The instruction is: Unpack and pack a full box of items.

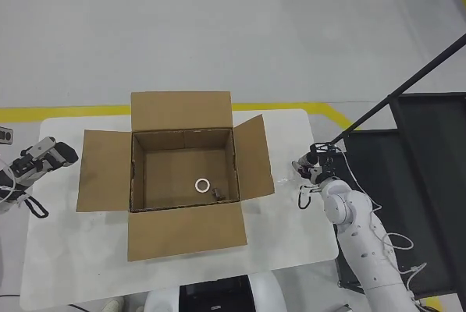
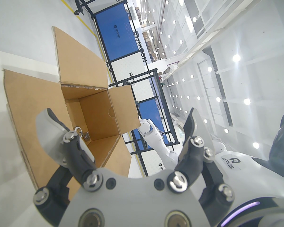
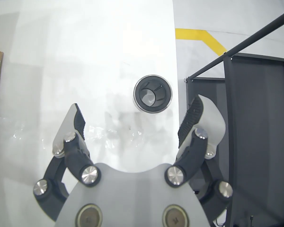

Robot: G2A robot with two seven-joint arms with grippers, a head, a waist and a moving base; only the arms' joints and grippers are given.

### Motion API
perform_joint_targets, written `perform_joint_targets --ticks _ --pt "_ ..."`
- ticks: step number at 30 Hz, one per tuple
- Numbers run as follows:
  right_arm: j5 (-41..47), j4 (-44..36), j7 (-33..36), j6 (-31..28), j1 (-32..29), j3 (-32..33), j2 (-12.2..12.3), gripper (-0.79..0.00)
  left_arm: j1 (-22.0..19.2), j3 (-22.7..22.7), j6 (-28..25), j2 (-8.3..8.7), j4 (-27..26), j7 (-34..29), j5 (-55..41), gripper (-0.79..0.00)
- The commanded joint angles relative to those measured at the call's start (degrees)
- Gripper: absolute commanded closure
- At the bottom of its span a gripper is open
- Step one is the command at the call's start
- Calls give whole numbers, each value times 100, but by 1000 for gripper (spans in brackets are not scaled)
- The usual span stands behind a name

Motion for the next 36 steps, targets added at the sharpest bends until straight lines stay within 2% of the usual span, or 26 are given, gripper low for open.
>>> perform_joint_targets --ticks 1,13,20,22,23,24,25,36 --pt "-24 126 -28 75 111 -74 -14 -785 0 0 0 0 0 0 0 -785" --pt "-207 561 -207 678 382 -286 -76 -785 0 0 0 0 0 0 0 -785" --pt "-102 769 -269 717 507 -354 -106 -785 0 0 0 0 0 0 0 -785" --pt "-76 842 -304 724 564 -372 -115 -357 0 0 0 0 0 0 0 -785" --pt "-44 883 -326 733 592 -383 -121 -280 0 0 0 0 0 0 0 -785" --pt "-13 924 -357 753 621 -393 -129 -83 0 0 0 0 0 0 0 -785" --pt "18 963 -398 784 645 -405 -137 0 0 0 0 0 0 0 0 -785" --pt "71 1103 -513 1228 765 -609 -221 0 0 0 0 0 0 0 0 -785"
